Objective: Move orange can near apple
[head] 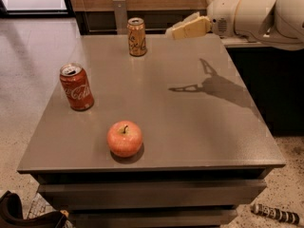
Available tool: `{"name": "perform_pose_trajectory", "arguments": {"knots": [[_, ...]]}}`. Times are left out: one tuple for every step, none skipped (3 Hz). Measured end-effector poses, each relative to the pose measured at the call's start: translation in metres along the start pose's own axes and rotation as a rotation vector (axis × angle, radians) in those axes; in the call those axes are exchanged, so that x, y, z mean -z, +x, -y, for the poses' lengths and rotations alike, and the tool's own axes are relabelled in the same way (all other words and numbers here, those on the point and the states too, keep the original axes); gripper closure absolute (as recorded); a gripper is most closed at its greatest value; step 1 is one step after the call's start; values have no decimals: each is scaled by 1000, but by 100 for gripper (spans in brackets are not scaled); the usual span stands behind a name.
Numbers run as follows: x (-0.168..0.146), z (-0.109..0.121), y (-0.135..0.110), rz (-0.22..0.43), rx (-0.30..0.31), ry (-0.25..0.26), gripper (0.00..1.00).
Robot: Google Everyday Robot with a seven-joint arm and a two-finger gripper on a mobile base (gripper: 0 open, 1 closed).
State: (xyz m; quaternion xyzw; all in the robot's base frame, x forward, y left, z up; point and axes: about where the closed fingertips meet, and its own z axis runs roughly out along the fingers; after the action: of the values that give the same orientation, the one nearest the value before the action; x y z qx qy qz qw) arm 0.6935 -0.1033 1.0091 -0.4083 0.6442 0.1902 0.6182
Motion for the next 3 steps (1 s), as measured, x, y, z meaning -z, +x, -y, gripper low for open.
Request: {"name": "perform_pose_trajectory", "arguments": {"knots": [[-32,5,10,10,-19,-34,0],[-80,10,27,38,-55,-78,0],[-135,10,54,49,-107,-130,0]]}}
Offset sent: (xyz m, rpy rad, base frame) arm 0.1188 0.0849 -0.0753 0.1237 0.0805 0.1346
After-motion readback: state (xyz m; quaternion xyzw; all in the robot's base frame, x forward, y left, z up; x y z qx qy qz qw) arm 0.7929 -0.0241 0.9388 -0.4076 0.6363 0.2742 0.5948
